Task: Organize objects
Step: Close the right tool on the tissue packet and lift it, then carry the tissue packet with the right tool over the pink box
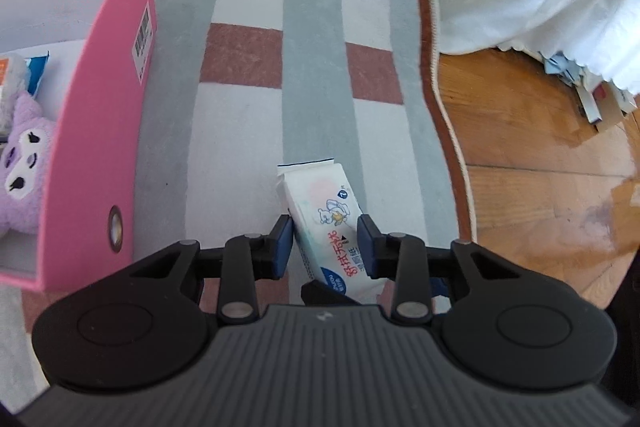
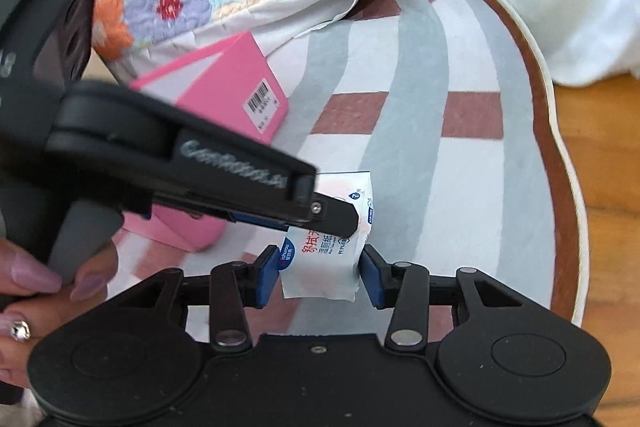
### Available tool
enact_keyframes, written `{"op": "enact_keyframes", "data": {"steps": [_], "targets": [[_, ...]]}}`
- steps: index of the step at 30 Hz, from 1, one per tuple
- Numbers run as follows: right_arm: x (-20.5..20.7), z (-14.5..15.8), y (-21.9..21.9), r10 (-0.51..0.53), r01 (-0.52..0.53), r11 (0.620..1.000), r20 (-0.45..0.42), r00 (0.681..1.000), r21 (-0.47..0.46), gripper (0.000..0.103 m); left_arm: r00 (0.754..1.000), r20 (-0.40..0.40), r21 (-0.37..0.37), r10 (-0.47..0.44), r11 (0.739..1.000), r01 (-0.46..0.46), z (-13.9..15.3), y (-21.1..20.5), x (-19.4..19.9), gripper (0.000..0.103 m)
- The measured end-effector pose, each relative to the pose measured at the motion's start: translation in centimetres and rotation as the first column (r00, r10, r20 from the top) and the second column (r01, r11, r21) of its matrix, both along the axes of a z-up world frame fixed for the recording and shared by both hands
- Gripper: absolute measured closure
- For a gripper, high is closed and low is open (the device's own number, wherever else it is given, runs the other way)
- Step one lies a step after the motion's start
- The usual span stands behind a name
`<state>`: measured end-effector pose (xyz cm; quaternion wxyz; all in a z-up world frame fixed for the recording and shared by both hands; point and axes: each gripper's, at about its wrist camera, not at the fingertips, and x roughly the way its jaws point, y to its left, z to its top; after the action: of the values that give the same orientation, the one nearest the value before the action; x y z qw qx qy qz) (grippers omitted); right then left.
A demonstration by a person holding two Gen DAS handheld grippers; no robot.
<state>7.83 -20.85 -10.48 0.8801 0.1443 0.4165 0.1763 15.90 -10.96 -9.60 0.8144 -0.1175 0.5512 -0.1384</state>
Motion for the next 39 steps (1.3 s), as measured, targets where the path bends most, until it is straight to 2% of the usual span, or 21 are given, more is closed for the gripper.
{"op": "enact_keyframes", "data": {"steps": [7, 13, 20, 25, 35, 39], "targets": [[-1.5, 2.4, 0.7, 0.030, -0.030, 1.000, -0.011, 0.999, -0.007, 0.054, 1.000, 0.008, 0.006, -0.030, 1.000, 0.030, 2.5, 0.6, -2.1, 0.070], [-3.3, 5.4, 1.8, 0.108, -0.108, 0.994, -0.038, 0.993, -0.021, 0.054, 0.999, -0.010, 0.016, -0.051, 0.999, 0.051, 5.2, 1.7, -4.4, 0.070], [-5.0, 8.9, 3.1, 0.194, -0.194, 0.979, -0.003, 0.981, -0.068, 0.054, 0.998, 0.011, -0.017, -0.059, 0.998, 0.059, 8.4, 3.6, -6.7, 0.070], [-5.4, 10.0, 4.2, 0.214, -0.213, 0.971, -0.006, 0.977, -0.108, 0.054, 0.998, 0.027, -0.022, -0.058, 0.998, 0.058, 9.1, 4.1, -7.4, 0.069], [-6.1, 12.6, 6.4, 0.303, -0.300, 0.939, -0.007, 0.953, -0.167, 0.054, 0.999, 0.019, -0.116, -0.031, 0.993, 0.033, 10.7, 7.5, -9.2, 0.069], [-6.5, 13.8, 7.9, 0.342, -0.334, 0.925, 0.010, 0.940, -0.184, 0.054, 0.999, 0.033, -0.121, -0.021, 0.992, 0.025, 11.9, 9.2, -10.1, 0.069]]}}
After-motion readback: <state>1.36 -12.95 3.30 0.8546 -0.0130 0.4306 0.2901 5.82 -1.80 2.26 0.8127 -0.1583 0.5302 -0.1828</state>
